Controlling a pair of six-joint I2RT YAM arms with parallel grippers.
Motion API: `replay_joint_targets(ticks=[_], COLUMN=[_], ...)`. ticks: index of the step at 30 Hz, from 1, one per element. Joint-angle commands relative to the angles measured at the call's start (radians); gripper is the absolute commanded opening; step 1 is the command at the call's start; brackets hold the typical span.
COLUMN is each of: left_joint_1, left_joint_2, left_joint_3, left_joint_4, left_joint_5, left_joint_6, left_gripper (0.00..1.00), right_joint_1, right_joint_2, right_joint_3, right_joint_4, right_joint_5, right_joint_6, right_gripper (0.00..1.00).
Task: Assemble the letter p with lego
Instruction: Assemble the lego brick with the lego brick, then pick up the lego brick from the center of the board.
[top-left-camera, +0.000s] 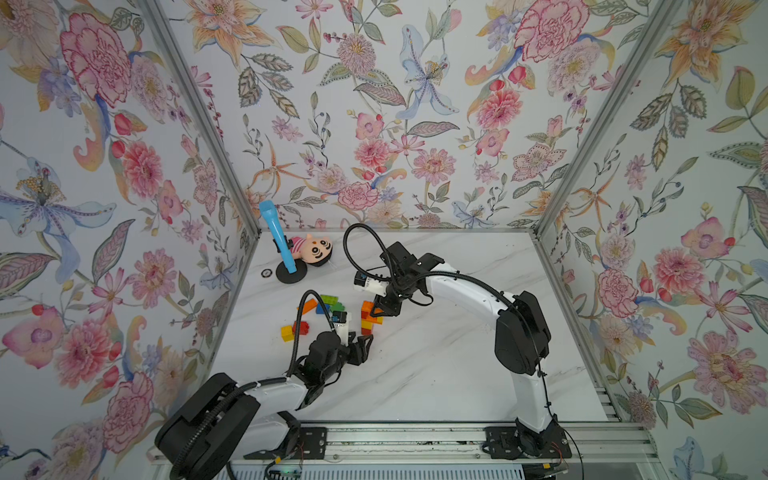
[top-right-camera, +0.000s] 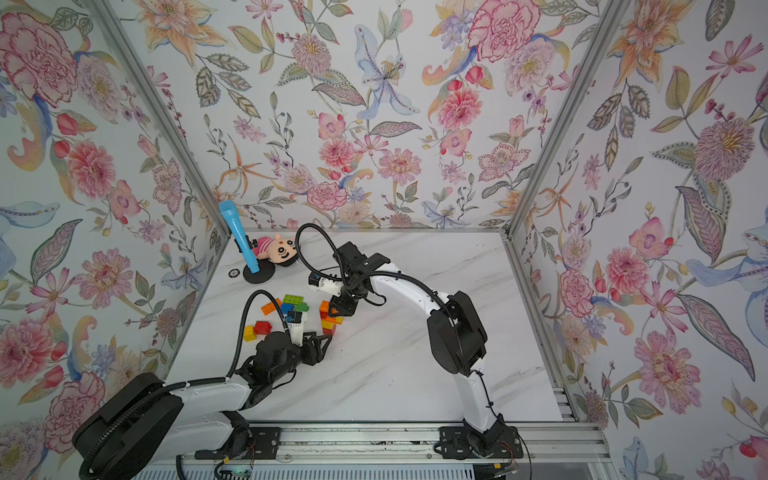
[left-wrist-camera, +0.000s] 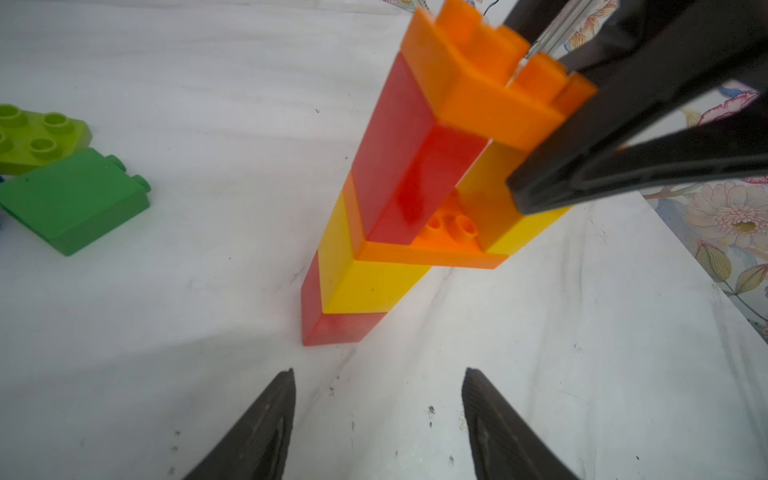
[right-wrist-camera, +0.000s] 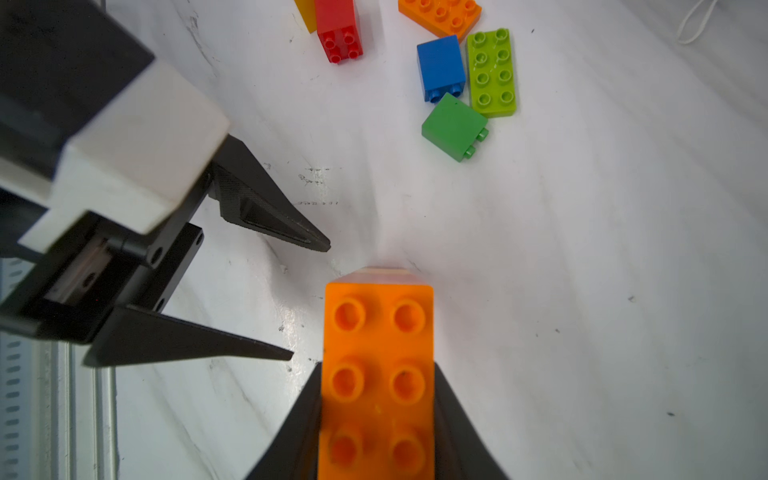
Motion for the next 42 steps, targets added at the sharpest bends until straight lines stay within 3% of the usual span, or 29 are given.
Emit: replay_joint_targets(ticks=[1, 11, 25, 42], left_joint_1=[-0.01, -0.012, -0.017, -0.067], left_joint_2=[0.053, 0.187, 0.278, 0.335], left_joint_3=[0.062, 0.126, 0.122, 0.114], left_joint_4=[0.11, 0.15, 0.264, 0.327], left_joint_5=[-0.055, -0.126, -0.114, -0.184], left_joint_6=[0.091, 0.167, 0.23, 0.265], left_gripper=[0.68, 0.66, 0.52, 0.37], right_joint_1=[-0.009, -0.033, -0.051, -0.07], right_joint_2=[0.049, 0.051, 0.077, 0.097], right_joint_3=[-0.012, -0.013, 0.014, 0.03], right_joint_4=[-0.073, -0.071, -0.072, -0.073], right_joint_5=[-0.024, -0.072, -0.114, -0.147], right_joint_6=[0.017, 0.021, 0.051, 0.106], right_gripper=[0.18, 0.17, 0.17, 0.23])
